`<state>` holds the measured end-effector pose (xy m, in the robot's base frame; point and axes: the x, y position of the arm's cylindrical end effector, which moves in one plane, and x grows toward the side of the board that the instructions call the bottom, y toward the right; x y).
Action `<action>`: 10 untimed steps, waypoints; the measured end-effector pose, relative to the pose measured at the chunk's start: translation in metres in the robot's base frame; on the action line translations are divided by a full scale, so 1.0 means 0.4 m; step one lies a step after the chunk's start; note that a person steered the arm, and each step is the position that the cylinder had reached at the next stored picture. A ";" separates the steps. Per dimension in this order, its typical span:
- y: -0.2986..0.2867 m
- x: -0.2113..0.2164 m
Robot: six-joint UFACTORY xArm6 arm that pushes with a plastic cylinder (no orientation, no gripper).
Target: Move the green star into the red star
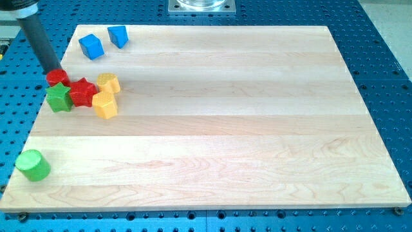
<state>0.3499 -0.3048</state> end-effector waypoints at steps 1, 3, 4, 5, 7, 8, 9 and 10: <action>0.084 0.111; 0.166 0.134; 0.126 0.153; 0.124 0.176; 0.050 0.292; 0.095 0.373; 0.241 0.377; 0.271 0.409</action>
<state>0.5135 -0.1963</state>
